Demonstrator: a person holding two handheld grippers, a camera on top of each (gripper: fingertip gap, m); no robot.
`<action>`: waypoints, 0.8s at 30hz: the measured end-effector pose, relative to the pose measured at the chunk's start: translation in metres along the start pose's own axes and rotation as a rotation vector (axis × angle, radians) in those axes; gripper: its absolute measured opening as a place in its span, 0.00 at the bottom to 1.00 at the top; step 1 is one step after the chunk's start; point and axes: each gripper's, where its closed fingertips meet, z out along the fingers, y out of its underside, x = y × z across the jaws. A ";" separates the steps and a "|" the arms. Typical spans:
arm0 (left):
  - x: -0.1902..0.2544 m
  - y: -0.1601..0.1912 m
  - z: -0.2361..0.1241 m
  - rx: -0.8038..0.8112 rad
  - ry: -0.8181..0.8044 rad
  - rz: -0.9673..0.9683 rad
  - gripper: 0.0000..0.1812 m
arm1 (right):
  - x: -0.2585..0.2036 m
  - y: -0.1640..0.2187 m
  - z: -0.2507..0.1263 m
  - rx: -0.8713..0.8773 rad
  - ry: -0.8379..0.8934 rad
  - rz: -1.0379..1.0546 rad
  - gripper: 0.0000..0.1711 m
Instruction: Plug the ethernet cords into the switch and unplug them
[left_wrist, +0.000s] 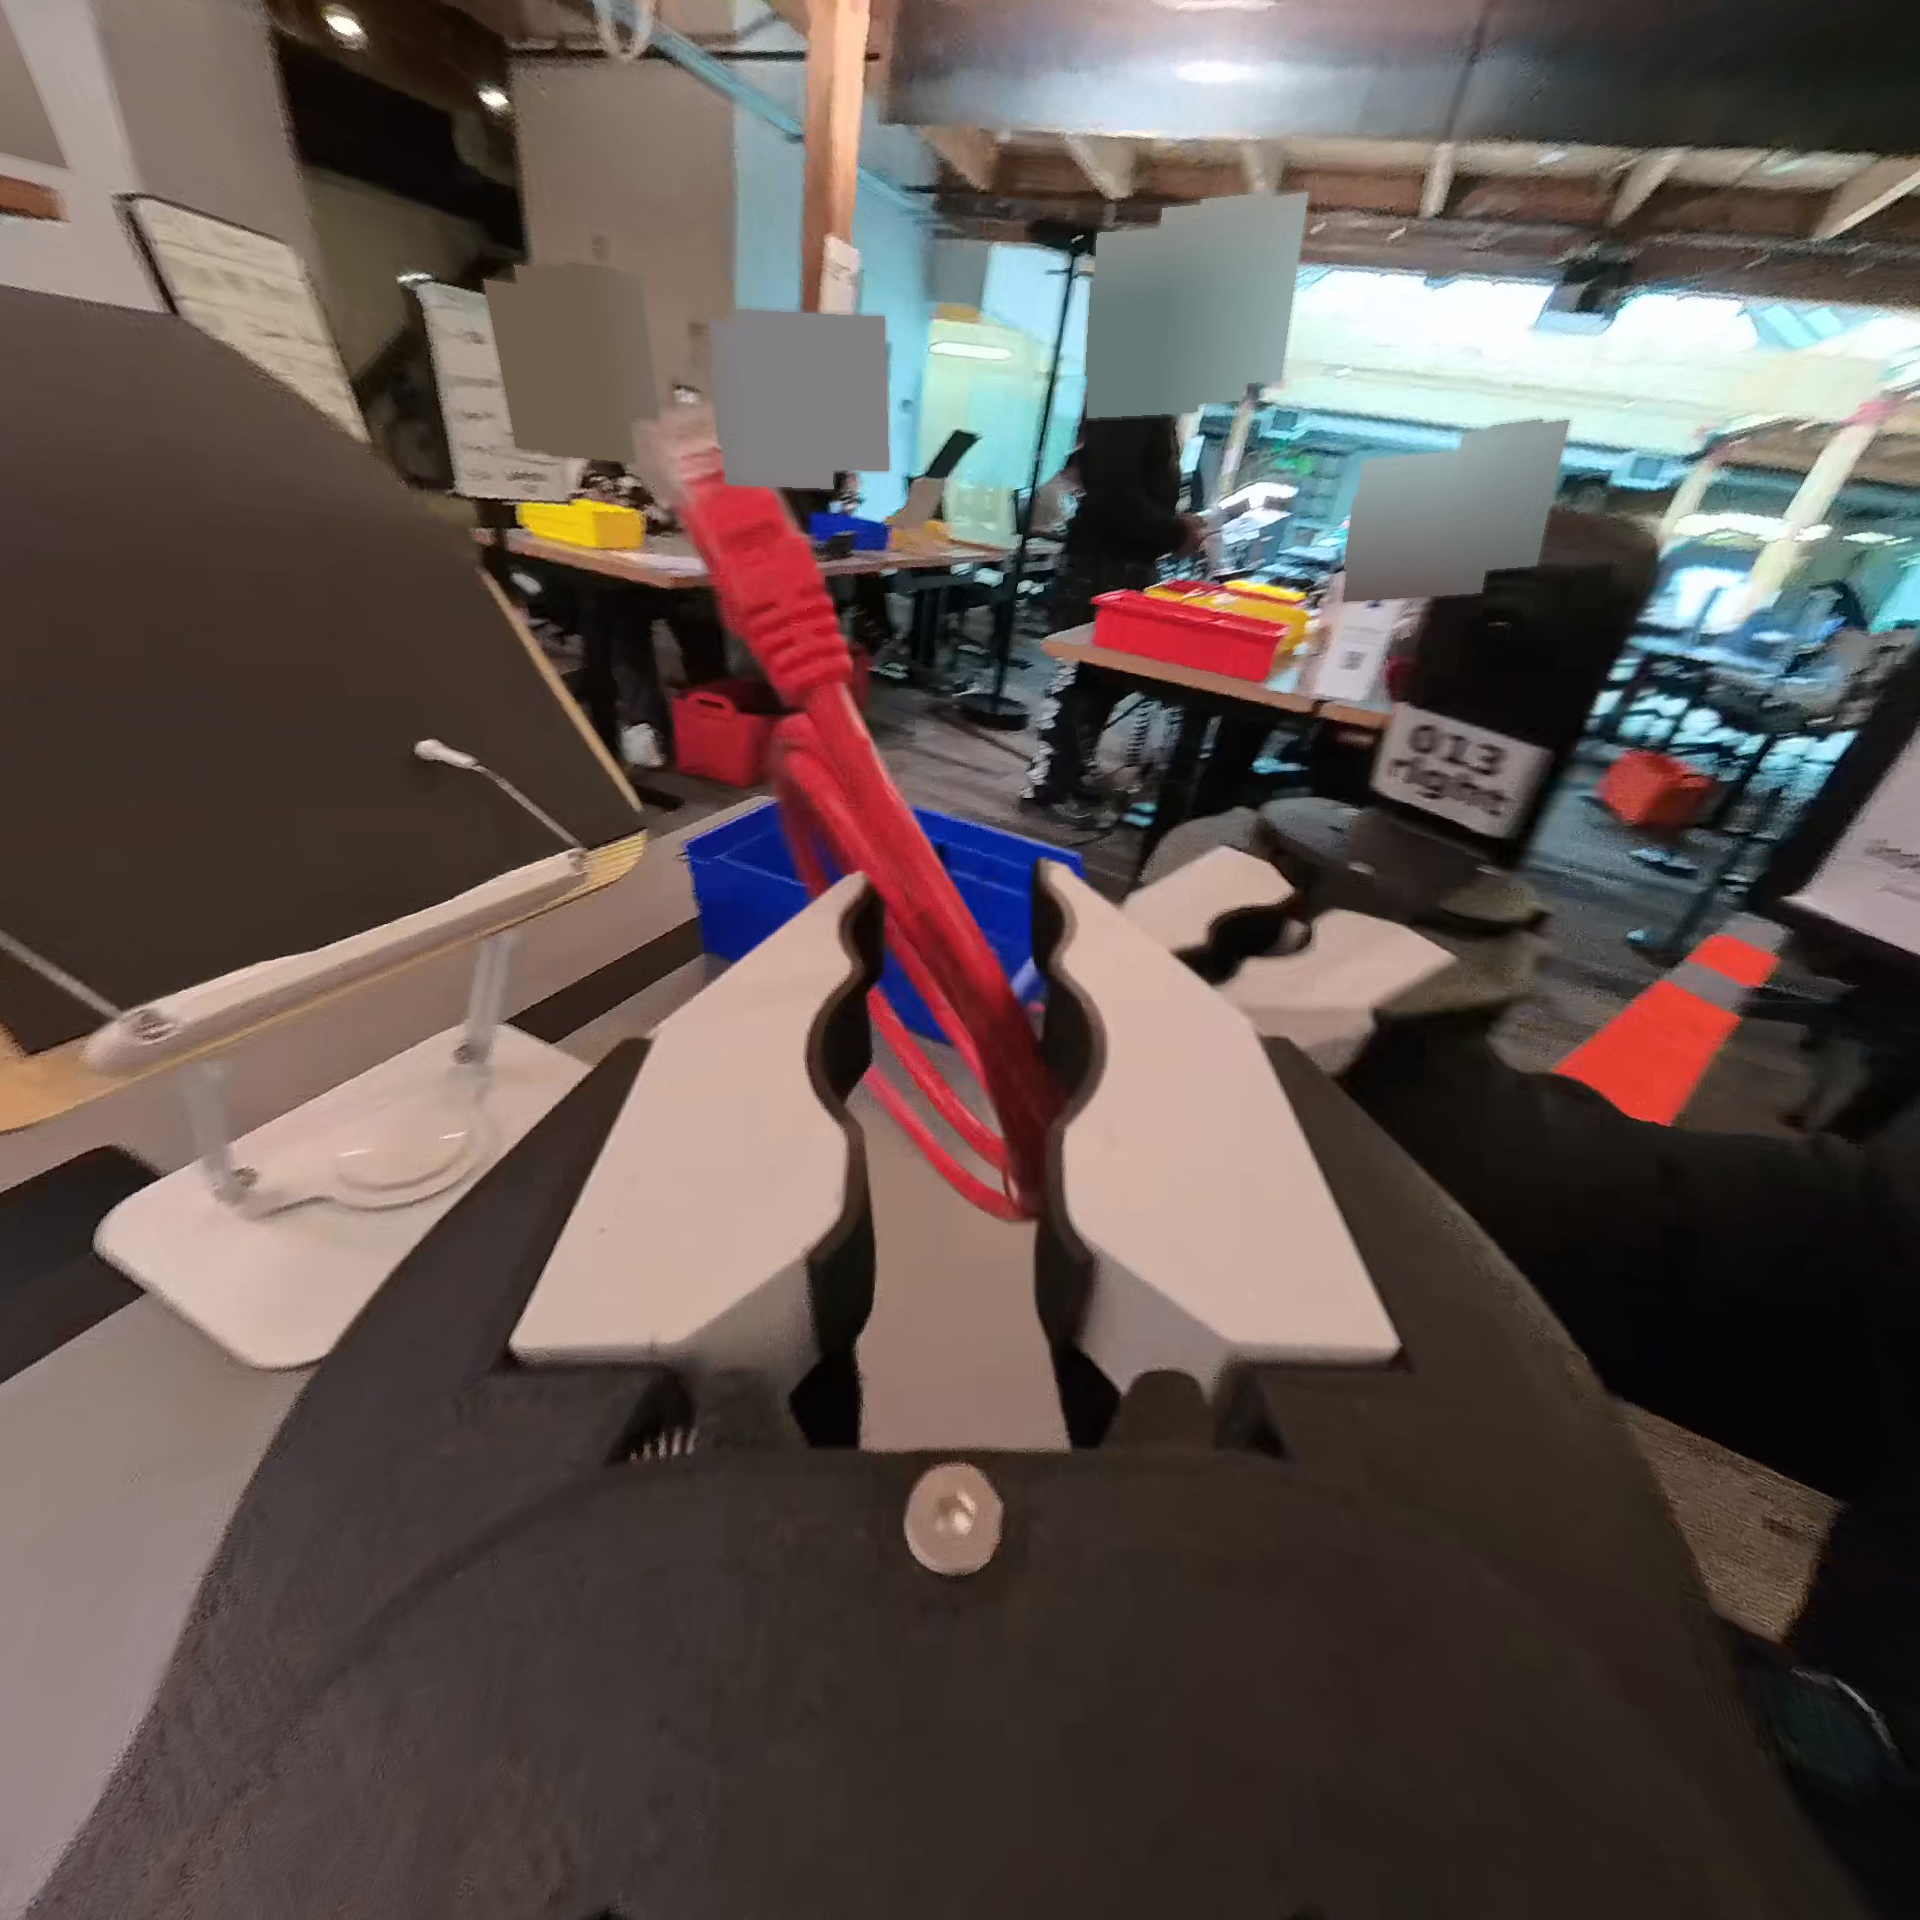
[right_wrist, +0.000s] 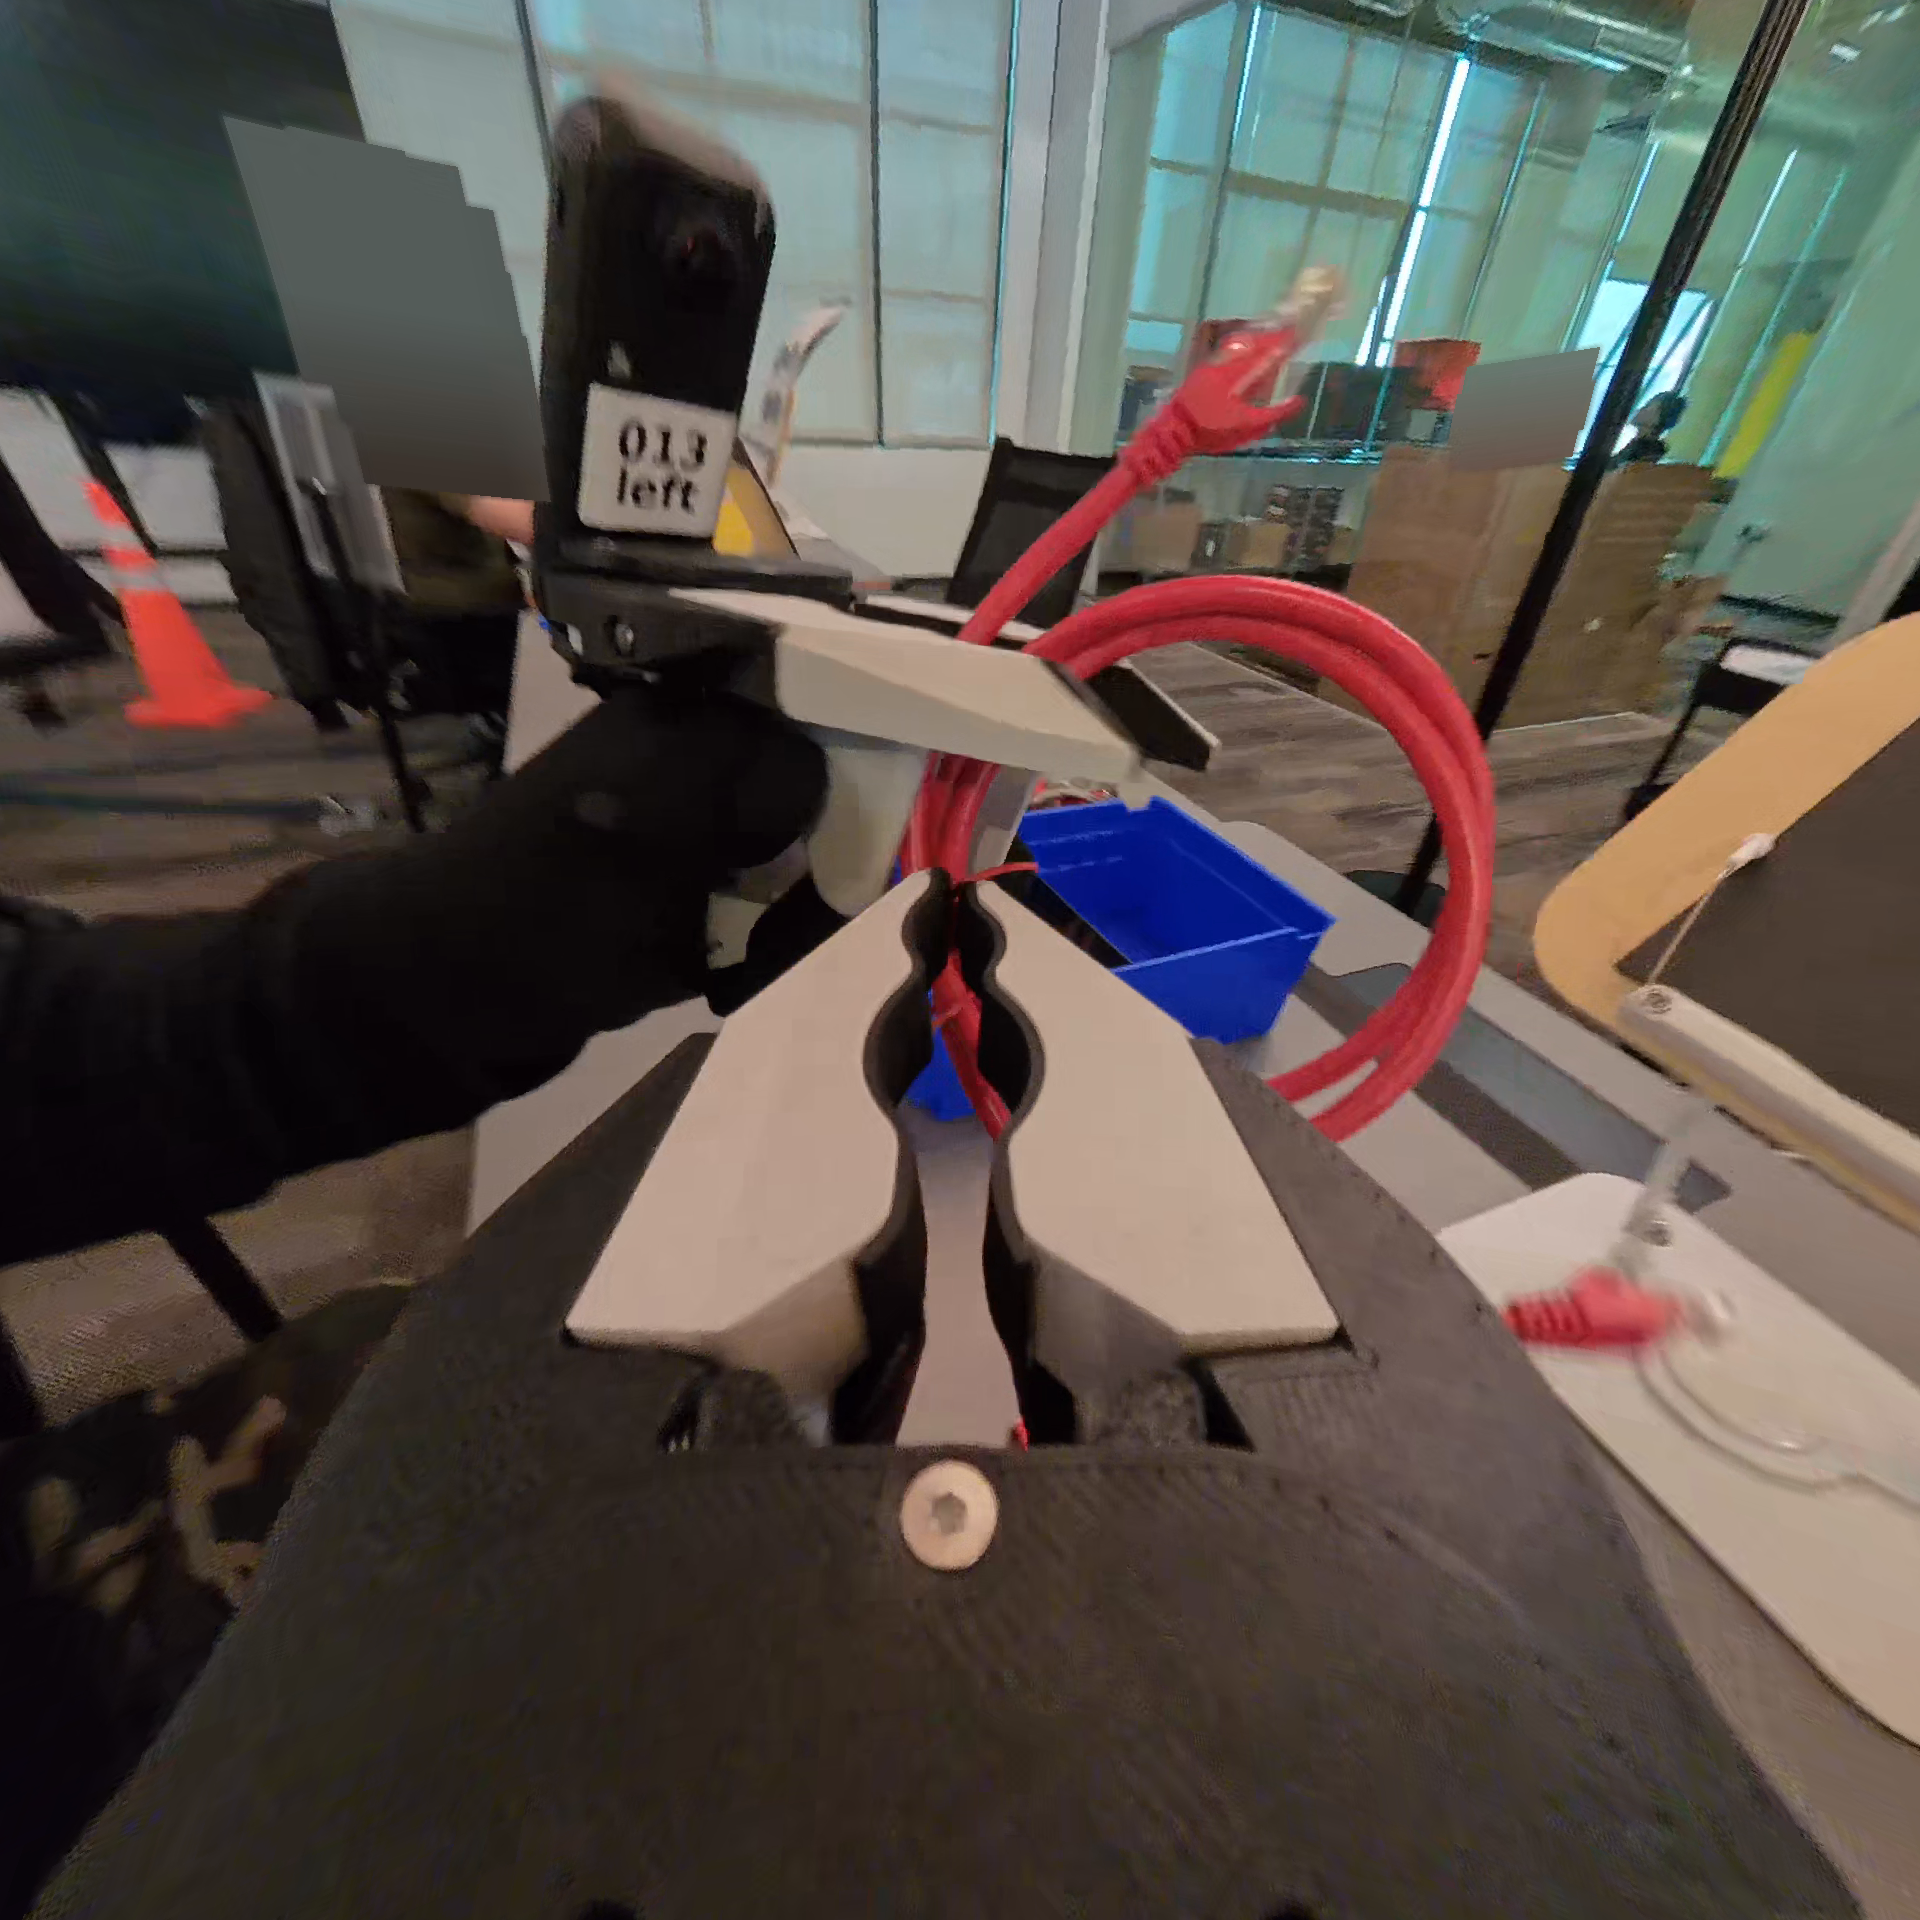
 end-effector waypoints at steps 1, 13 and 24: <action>0.001 -0.001 -0.001 0.007 0.036 -0.006 0.16 | 0.004 -0.003 -0.003 0.023 -0.011 0.043 0.00; 0.043 0.053 0.008 -0.109 0.440 0.039 0.33 | 0.030 -0.019 -0.025 0.199 -0.131 0.399 0.00; 0.067 0.046 0.012 0.066 0.639 -0.256 0.03 | 0.035 -0.014 -0.025 0.132 -0.048 0.273 0.00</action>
